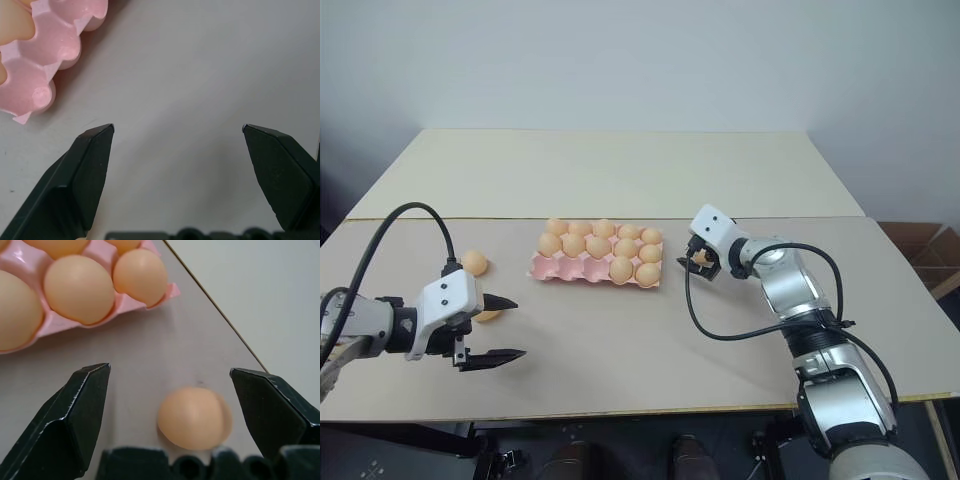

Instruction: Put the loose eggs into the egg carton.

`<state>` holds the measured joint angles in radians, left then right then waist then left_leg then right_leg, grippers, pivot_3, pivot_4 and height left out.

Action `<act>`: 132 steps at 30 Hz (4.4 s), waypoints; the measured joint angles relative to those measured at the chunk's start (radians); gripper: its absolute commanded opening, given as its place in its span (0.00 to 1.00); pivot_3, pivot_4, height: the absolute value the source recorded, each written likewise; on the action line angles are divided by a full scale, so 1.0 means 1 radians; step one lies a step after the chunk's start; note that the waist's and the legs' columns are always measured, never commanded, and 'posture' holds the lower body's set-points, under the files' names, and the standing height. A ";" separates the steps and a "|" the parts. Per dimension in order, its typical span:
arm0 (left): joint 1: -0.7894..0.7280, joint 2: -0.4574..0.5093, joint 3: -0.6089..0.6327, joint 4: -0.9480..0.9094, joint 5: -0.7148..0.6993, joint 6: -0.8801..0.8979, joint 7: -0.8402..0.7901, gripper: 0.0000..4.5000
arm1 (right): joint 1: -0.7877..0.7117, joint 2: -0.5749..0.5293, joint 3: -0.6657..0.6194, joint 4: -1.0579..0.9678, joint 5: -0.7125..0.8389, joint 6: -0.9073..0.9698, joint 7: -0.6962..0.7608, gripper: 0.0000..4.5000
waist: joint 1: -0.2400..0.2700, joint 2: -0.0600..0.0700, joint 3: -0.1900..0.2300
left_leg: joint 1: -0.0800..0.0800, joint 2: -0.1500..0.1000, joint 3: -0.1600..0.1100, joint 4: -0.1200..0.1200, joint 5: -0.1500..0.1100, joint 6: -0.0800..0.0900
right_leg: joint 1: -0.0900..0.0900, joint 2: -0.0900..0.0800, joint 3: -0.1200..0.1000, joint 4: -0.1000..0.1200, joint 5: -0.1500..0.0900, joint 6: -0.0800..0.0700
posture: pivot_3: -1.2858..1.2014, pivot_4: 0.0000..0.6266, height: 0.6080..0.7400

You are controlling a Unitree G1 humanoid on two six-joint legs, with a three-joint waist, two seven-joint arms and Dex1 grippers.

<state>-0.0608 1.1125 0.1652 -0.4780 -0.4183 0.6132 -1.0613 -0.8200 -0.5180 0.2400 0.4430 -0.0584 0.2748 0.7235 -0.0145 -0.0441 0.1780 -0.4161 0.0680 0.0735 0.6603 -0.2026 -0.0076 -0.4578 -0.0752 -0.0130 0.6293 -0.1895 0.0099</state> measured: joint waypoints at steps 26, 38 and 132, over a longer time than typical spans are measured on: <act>0.000 -0.001 -0.032 0.016 0.042 -0.002 -0.002 1.00 | -0.143 0.104 -0.036 0.426 -0.057 -0.128 -0.080 0.59 | -0.006 0.000 0.000 | 0.001 0.000 0.000 0.000 0.000 0.000 | 0.000 0.000 0.000 0.001 0.000 0.000 | 0.52 0.24 1.00; 0.034 -0.001 -0.013 0.013 0.031 -0.001 -0.015 1.00 | -0.090 0.091 -0.038 0.126 -0.073 -0.099 -0.053 0.59 | -0.008 0.001 0.000 | 0.001 0.001 0.000 0.000 0.000 0.000 | -0.001 0.001 0.000 0.002 0.000 0.000 | 0.52 0.24 1.00; -0.084 -0.359 0.011 0.322 0.125 0.064 0.412 0.96 | 0.560 -0.300 -0.180 -1.090 0.408 0.455 0.125 1.00 | 0.022 -0.002 -0.001 | 0.001 0.000 -0.001 0.000 0.000 0.000 | 0.001 -0.001 -0.001 0.000 -0.003 -0.005 | 0.52 0.24 1.00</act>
<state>-0.1448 0.7540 0.1763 -0.1558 -0.2929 0.6774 -0.6493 -0.2603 -0.8177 0.0597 -0.6466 0.3500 0.7293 0.8482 0.0072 -0.0465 0.1765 -0.4152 0.0683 0.0723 0.6606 -0.2028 -0.0079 -0.4567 -0.0758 -0.0144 0.6291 -0.1922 0.0051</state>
